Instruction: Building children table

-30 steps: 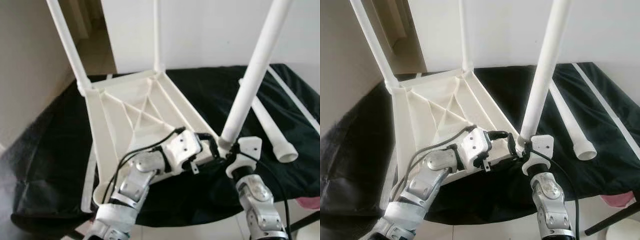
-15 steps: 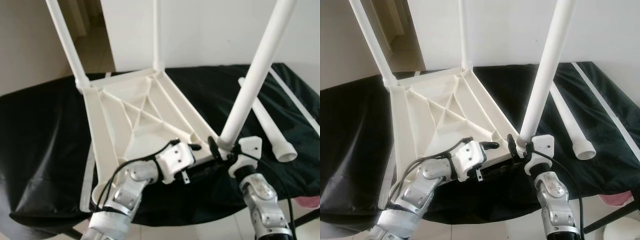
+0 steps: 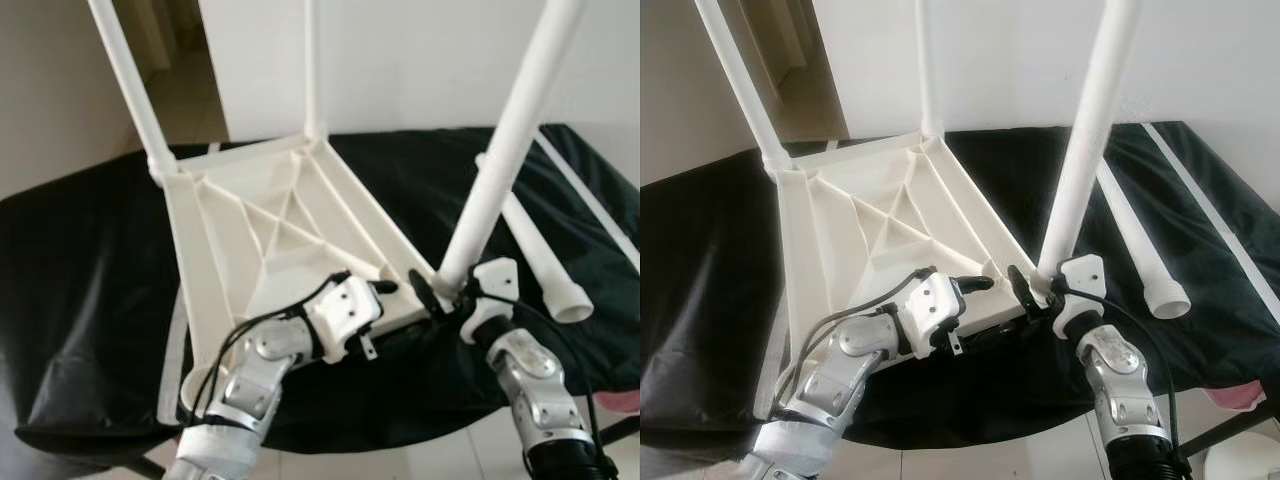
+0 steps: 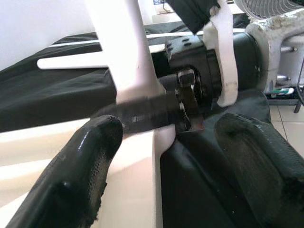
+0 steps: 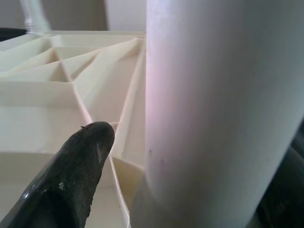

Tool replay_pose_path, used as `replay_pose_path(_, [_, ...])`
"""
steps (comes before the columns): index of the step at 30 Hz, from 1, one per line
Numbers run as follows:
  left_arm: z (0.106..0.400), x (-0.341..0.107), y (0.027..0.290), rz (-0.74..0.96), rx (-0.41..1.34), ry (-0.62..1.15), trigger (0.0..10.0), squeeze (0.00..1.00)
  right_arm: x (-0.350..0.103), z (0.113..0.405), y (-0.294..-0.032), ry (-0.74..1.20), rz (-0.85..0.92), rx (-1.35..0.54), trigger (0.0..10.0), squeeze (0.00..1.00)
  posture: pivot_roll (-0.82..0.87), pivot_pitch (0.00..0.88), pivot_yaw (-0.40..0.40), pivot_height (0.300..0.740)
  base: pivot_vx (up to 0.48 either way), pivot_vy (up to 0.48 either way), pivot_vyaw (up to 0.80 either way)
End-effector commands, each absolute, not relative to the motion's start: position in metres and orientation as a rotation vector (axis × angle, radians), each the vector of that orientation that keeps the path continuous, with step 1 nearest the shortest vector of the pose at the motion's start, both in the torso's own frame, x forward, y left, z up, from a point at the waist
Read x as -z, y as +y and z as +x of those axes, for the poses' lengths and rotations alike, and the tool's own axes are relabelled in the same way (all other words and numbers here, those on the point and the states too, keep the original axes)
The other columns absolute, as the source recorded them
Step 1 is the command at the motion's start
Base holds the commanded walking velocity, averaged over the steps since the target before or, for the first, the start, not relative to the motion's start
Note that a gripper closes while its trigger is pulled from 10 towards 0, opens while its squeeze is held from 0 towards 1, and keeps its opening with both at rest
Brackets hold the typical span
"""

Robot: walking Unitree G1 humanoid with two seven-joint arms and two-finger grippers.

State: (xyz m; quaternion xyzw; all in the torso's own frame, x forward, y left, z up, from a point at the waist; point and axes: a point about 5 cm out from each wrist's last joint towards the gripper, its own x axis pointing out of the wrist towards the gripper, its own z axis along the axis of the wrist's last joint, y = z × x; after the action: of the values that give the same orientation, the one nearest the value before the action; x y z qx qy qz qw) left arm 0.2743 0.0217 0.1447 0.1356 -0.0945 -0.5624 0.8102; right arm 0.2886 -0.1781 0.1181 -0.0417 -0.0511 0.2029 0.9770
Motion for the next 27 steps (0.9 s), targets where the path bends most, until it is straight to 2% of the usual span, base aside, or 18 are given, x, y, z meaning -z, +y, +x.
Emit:
replay_pose_path(1, [0.279,-0.145,0.023,0.278,1.121,-0.197,10.0,0.00,-0.107,0.283,-0.163,-0.053,-0.072,-0.493,10.0,0.00,-0.06,0.040,0.018,0.740,0.000,0.000,0.00])
replay_pose_path(12, [0.275,-0.144,0.026,0.273,1.175,-0.164,10.0,0.00,-0.100,0.274,-0.153,-0.041,-0.029,-0.506,10.0,0.00,-0.06,0.040,0.008,0.740,0.000,0.000,0.00])
replay_pose_path(19, [0.269,-0.149,0.035,0.299,1.274,-0.136,10.0,0.00,-0.115,0.283,-0.168,-0.076,-0.091,-0.516,10.0,0.00,-0.07,0.030,0.007,0.740,0.000,0.000,0.00])
replay_pose_path(27, [0.267,-0.149,0.040,0.305,1.297,-0.118,10.0,0.00,-0.126,0.289,-0.174,-0.096,-0.108,-0.533,10.0,0.00,-0.06,0.022,0.000,0.740,0.000,0.000,0.00])
